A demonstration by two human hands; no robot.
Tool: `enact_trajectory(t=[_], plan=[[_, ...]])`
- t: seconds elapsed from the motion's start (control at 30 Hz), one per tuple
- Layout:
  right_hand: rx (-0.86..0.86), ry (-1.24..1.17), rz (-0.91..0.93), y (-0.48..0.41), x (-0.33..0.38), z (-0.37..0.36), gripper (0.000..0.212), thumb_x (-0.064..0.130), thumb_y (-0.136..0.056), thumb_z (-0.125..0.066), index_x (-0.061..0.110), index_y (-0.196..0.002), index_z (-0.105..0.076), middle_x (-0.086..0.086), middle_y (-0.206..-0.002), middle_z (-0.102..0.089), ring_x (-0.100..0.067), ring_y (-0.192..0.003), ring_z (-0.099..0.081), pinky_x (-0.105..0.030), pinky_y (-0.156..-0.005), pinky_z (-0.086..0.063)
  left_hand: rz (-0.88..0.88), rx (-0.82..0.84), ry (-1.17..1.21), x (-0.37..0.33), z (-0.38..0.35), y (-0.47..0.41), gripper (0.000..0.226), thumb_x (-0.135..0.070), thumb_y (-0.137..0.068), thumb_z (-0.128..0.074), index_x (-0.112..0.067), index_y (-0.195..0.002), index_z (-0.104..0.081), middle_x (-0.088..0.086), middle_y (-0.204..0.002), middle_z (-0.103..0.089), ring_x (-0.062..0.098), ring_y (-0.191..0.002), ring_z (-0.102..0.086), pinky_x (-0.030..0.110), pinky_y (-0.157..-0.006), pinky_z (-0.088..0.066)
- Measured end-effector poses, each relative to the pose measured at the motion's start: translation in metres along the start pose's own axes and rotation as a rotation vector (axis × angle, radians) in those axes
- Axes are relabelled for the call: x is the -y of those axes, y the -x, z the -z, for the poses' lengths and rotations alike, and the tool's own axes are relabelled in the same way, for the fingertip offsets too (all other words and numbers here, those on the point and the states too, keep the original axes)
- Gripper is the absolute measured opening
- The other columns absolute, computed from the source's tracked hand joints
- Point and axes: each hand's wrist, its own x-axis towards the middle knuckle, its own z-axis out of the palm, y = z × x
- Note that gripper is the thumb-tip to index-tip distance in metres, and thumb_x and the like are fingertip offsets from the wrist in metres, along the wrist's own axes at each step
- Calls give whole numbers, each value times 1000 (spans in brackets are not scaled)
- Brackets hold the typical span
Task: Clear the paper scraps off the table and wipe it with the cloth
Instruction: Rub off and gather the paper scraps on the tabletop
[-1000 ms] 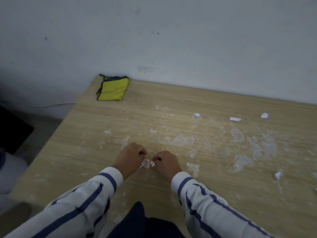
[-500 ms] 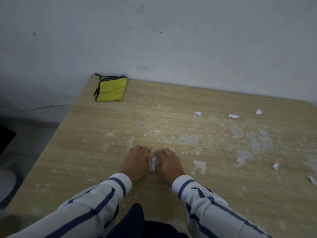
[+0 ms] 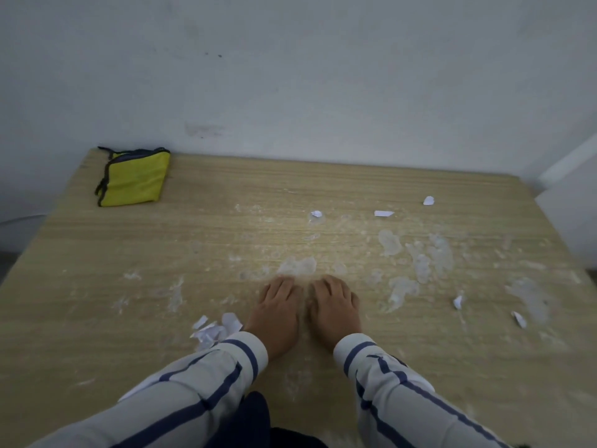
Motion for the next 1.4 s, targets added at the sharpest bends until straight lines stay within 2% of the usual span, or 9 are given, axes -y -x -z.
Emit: enact_trajectory(t=[0.27,0.5,0.63,0.77,0.87,1.0,1.13,1.23,1.4], plan=[[-99,-48,-13,-49,-68,27,42,35,-95,-36,16,-131,-47,-8,-144,-38,-29,-135,-30,-43,-110,-22,159,-89,56,-32,-9,-75,61,-36,-96,-35,-11,-148,-15,8,-158,-9,25,-145,0,40,-117,-2],[-176,-72,13,-106,-106,51,37,27,-92,-46,15,-126,-50,-8,-142,-40,-28,-133,-31,-42,-110,-24,276,-168,-2,-38,-14,-117,67,-52,-92,-22,-12,-145,-23,10,-155,-19,29,-145,-7,46,-116,-3],[-206,-91,-25,-136,-113,64,42,20,-91,-46,14,-132,-44,-12,-149,-30,-30,-139,-22,-45,-111,-20,310,-227,23,-40,-8,-135,58,-45,-92,-42,-7,-135,-37,12,-143,-36,31,-139,-21,44,-115,-9],[-188,-61,-103,-162,-120,80,49,18,-91,-43,22,-139,-34,-7,-156,-12,-30,-142,-10,-49,-112,-17,333,-273,64,-39,-3,-146,57,-41,-89,-50,-8,-133,-38,13,-135,-43,31,-132,-29,44,-113,-19],[-145,-73,-125,-174,-125,86,45,14,-91,-40,19,-135,-42,-7,-150,-28,-31,-137,-22,-45,-109,-22,355,-274,66,-38,-2,-150,58,-42,-88,-50,-11,-135,-35,11,-133,-43,30,-129,-32,44,-111,-24],[-181,-121,-21,-175,-128,84,31,4,-90,-40,0,-114,-60,-17,-123,-55,-34,-115,-42,-38,-99,-33,394,-294,48,-39,6,-159,55,-37,-88,-50,-18,-137,-34,6,-131,-44,28,-119,-40,42,-102,-30],[-182,-178,16,-164,-124,78,23,-1,-86,-41,-2,-95,-63,-19,-103,-59,-33,-99,-47,-33,-81,-35,356,-241,12,-33,20,-184,48,-18,-90,-46,-21,-136,-38,6,-141,-36,33,-119,-40,45,-99,-34],[-156,-235,7,-148,-115,72,22,1,-87,-40,0,-89,-62,-16,-97,-57,-31,-95,-47,-31,-78,-34,248,-181,-60,-28,26,-199,32,-3,-87,-46,-10,-116,-57,12,-121,-52,33,-105,-47,42,-90,-44],[-98,-296,41,-119,-90,61,22,2,-87,-43,2,-91,-65,-14,-99,-59,-29,-96,-52,-32,-82,-40,222,-126,55,-24,36,-194,22,3,-86,-46,-3,-98,-64,16,-105,-59,32,-94,-55,41,-83,-48]])
